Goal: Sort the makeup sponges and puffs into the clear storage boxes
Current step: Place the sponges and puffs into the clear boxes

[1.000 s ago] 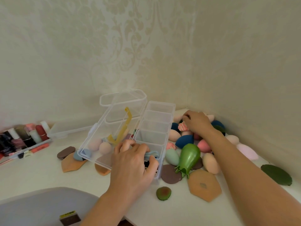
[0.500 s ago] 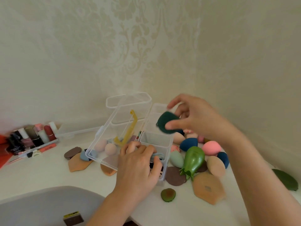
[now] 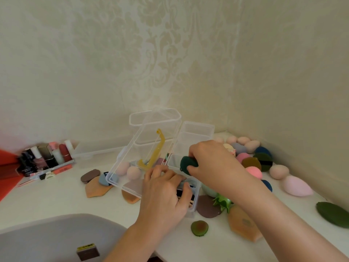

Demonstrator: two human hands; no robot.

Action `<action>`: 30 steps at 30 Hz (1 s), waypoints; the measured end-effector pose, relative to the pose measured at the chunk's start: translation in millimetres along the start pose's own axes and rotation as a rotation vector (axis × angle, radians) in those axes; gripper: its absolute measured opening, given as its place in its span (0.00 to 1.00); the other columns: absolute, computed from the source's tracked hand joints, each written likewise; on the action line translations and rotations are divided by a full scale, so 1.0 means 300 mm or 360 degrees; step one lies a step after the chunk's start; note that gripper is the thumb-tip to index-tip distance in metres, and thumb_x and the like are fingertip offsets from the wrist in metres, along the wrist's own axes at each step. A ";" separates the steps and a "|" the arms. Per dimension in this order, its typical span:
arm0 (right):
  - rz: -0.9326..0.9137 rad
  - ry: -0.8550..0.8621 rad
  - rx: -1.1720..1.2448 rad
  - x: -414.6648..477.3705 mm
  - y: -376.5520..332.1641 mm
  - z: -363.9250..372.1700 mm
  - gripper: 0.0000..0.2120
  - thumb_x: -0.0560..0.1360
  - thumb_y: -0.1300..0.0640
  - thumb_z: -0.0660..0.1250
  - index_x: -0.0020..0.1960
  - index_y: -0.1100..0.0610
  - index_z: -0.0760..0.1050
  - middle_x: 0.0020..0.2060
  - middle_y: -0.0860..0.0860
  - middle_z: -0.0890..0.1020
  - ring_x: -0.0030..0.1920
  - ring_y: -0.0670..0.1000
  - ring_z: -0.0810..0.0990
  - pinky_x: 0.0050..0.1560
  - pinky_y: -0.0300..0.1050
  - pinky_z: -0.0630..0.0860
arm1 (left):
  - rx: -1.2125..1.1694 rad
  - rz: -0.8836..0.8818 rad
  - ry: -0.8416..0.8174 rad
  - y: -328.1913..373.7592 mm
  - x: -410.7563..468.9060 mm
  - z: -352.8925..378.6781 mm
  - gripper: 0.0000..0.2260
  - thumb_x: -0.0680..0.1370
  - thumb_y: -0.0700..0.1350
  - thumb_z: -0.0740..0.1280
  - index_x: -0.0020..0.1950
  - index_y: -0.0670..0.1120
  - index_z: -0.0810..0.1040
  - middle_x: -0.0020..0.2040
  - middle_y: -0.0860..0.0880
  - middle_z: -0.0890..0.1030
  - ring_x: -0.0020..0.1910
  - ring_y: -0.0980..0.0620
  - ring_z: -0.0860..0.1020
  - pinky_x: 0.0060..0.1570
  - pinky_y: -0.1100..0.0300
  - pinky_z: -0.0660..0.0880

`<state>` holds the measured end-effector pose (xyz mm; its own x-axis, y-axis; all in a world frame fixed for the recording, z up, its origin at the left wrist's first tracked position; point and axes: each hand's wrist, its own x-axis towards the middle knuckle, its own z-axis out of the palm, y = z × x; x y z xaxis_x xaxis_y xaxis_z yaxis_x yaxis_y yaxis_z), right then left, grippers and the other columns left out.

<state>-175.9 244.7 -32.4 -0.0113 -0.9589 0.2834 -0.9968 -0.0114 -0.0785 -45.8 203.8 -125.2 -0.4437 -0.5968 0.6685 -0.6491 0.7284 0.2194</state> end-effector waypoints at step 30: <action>-0.0123 -0.0208 -0.0352 0.078 -0.030 0.128 0.09 0.76 0.59 0.64 0.56 0.56 0.77 0.62 0.52 0.74 0.70 0.58 0.61 0.60 0.49 0.66 | -0.0054 0.0100 0.0155 -0.027 -0.009 0.006 0.16 0.73 0.45 0.58 0.30 0.46 0.81 0.30 0.55 0.80 0.44 0.52 0.70 0.50 0.52 0.70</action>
<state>-164.3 211.6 -61.8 0.0614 -0.9863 0.1532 -0.9874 -0.0376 0.1535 -40.6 198.9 -130.0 -0.4197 -0.5154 0.7471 -0.5998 0.7753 0.1979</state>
